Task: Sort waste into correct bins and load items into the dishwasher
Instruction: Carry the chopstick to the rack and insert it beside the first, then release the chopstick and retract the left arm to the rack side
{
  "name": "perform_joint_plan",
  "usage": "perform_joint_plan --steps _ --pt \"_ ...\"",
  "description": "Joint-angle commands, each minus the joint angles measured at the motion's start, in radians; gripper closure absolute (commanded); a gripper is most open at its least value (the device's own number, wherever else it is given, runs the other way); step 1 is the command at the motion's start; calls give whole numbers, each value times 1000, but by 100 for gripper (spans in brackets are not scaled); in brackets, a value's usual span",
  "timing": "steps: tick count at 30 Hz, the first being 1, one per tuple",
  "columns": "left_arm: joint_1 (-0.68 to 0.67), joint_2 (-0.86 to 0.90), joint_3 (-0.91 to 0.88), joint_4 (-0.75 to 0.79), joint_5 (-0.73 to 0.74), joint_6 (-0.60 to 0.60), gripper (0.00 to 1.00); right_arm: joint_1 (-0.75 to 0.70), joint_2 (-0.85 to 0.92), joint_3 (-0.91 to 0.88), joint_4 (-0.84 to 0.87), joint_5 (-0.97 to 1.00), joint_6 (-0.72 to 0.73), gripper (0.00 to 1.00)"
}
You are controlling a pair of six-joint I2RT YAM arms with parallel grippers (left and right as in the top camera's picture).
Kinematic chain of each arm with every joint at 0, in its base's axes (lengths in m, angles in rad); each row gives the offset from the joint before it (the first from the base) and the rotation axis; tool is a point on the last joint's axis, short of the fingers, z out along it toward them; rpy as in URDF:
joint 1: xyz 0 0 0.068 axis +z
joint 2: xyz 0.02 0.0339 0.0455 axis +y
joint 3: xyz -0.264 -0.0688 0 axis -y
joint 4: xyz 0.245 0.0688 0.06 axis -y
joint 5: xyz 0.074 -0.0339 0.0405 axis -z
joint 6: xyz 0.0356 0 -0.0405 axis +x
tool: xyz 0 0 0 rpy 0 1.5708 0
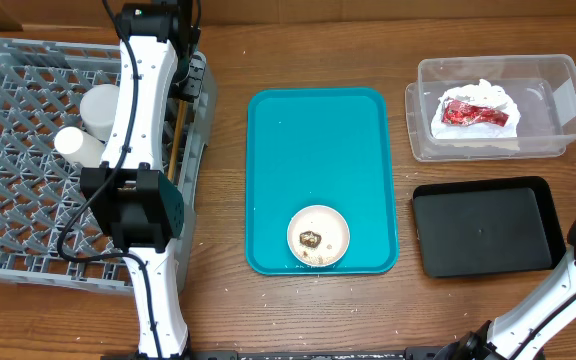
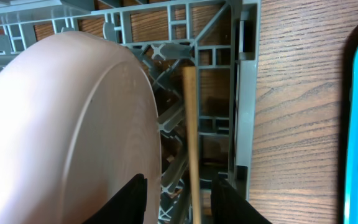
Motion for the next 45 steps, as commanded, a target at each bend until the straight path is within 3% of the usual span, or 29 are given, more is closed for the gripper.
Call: perform_joint_plan --steps 1,6,9,19,25,29,33,35,36,38,45 --pt "7 10 1 6 9 -29 64 -3 -14 18 3 3 -5 0" --pt "0 -2 5 2 19 -103 71 -3 -14 18 3 3 -4 0" --pt "-8 -36 5 1 126 -110 70 -3 -14 18 3 3 -5 0" --pt "-23 -200 5 98 755 -143 62 -3 -14 18 3 3 -5 0" --pt "-41 -268 5 164 946 -144 56 -3 -14 18 3 3 -5 0" --pt "-15 -328 5 212 935 -226 51 -3 -14 18 3 3 -4 0" --pt "92 -402 5 260 834 -364 33 -3 -14 18 3 3 -5 0" --pt "164 -433 5 261 776 -415 30 -3 -14 18 3 3 -5 0" --pt "202 -446 5 258 764 -431 23 -3 -14 18 3 3 -5 0" --pt "283 -466 5 257 764 -435 0 -3 -14 18 3 3 -5 0" --pt "498 -474 5 200 764 -435 0 -3 -14 18 3 3 -4 0"
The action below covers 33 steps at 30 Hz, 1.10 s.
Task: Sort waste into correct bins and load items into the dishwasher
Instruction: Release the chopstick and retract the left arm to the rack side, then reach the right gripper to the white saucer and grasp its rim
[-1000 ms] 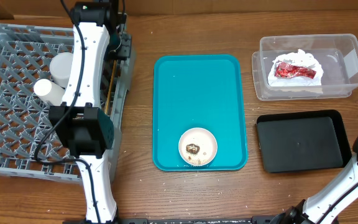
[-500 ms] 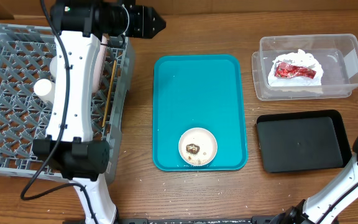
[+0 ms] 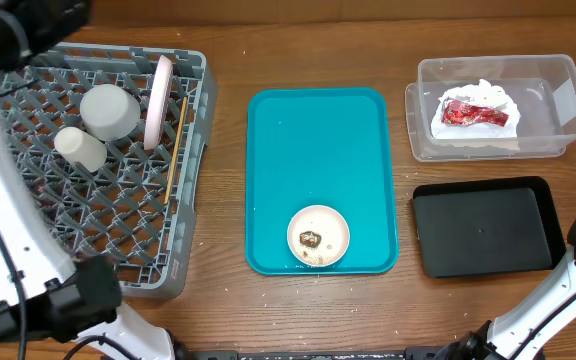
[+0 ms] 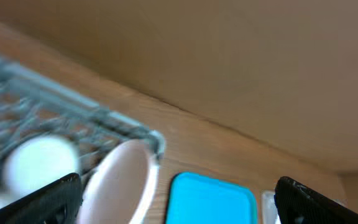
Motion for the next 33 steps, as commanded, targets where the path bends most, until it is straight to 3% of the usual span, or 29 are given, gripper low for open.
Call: perform_joint_plan --steps 1,5,11,17,20,24,27,33 --pt "80 -10 5 -63 -19 -24 0 -3 -14 18 27 2 8 0" --pt "122 -10 5 -138 -98 -24 0 -3 -14 18 128 3 7 0" --pt "124 -9 5 -207 -321 -24 0 -3 -14 18 139 -10 25 0" --pt "125 3 5 -223 -452 -25 0 -2 -14 18 43 -304 89 0" --pt "125 19 5 -237 -455 -27 0 0 -14 18 -43 -480 25 0" --pt "125 43 4 -269 -453 -47 0 79 -17 14 -43 -809 -312 0" --pt "124 58 4 -283 -453 -47 0 216 -35 14 -43 -745 -319 0" --pt "124 69 4 -283 -457 -47 0 626 -53 10 -43 -307 -277 0"
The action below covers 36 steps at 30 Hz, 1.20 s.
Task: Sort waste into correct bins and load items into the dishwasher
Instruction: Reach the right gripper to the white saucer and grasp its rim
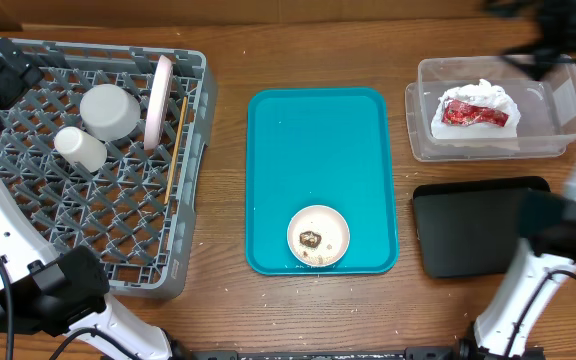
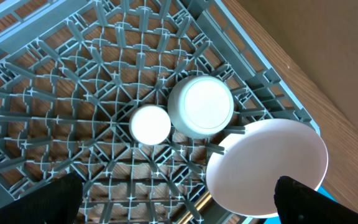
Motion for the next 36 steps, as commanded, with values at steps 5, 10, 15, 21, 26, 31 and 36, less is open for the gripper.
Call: perform_joint_plan --steps 5,10,15,21,26,31,36 --pt "-1 3 5 2 -18 -13 0 479 -53 -43 -2 392 -48 0" --pt "-1 3 5 2 -18 -13 0 694 -53 -174 -2 487 -64 0" --pt "-1 3 5 2 -18 -13 0 812 -72 -392 -2 503 -64 0" --pt "-1 3 5 2 -18 -13 0 834 -200 -694 -2 396 -64 0" --pt "-1 3 5 2 -18 -13 0 834 -224 -722 10 378 -63 0" --pt "-1 3 5 2 -18 -13 0 835 -223 -723 146 356 -62 23" --pt "-1 3 5 2 -18 -13 0 859 -216 -778 189 460 80 33"
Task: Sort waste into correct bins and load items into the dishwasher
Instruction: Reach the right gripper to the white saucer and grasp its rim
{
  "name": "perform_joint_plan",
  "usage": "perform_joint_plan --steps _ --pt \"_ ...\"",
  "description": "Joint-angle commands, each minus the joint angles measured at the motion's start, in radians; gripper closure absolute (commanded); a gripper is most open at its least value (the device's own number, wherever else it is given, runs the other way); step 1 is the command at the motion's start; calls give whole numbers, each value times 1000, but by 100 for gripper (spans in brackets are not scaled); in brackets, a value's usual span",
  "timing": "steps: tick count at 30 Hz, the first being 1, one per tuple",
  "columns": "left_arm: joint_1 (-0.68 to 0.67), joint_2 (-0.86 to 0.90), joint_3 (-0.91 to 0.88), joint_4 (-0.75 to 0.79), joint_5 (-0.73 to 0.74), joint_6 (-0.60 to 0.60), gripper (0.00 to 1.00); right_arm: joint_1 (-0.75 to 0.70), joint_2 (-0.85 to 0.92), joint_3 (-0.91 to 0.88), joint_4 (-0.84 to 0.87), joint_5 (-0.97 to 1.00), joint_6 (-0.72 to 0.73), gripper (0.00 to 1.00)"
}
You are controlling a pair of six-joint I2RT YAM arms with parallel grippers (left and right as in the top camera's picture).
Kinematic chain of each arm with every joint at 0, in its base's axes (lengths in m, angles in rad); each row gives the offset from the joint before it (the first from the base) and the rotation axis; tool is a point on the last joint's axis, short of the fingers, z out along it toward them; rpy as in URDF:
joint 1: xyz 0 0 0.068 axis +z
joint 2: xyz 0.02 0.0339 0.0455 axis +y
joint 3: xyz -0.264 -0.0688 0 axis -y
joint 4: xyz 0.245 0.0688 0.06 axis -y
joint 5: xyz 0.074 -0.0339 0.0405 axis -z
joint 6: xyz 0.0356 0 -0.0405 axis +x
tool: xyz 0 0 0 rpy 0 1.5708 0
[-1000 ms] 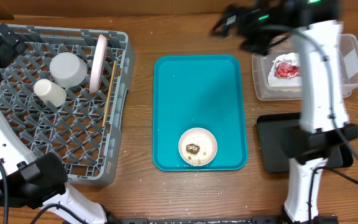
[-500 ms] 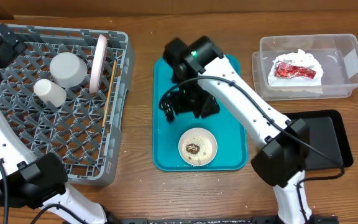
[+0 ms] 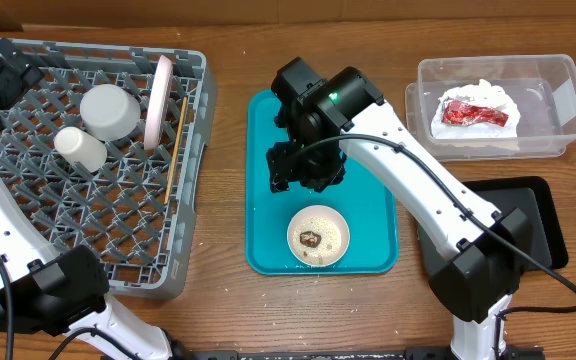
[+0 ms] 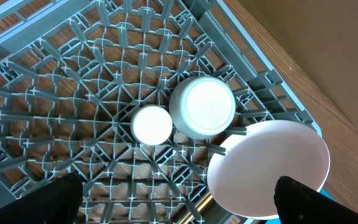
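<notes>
A small white dish [image 3: 318, 236] with food scraps sits at the near end of the teal tray [image 3: 353, 120]. My right gripper [image 3: 301, 172] hangs over the tray's middle, just beyond the dish; its jaws are hidden under the wrist. The grey dish rack [image 3: 28, 230] holds an upright pink plate [image 4: 267, 168], a big white cup [image 4: 202, 107], a small white cup [image 4: 151, 124] and a wooden chopstick [image 3: 175, 150]. My left gripper [image 4: 176, 208] stands open high above the rack's far left corner, with nothing between its fingers [image 4: 55, 200].
A clear bin [image 3: 558, 90] at the far right holds a red wrapper [image 3: 473, 111] on white tissue. A black bin [image 3: 528, 215] lies in front of it, partly under my right arm. Bare wood separates the rack from the tray.
My right arm was a blur over the clear bin at the far right; now it reaches over the teal tray, just beyond the small dish. The left arm has not moved.
My left gripper was low in the rack beside the pink plate, its fingers either side of the chopstick. Then the chopstick lay in the rack and the left arm was up at the far left. The right arm went from the near right corner to the bin, then the tray.
</notes>
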Motion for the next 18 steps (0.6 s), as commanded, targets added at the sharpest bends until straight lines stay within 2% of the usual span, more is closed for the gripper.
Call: perform_joint_plan --steps 1,10,15,18 --pt "-1 2 5 2 -11 -6 0 30 -12 -64 14 111 135 34" --pt "-1 2 5 2 -11 -6 0 236 -12 -292 147 357 155 35" --pt "-1 2 5 2 -11 -7 0 320 -12 -364 212 365 155 36" --pt "-1 2 5 2 -11 -7 0 347 -12 -406 238 373 173 45"
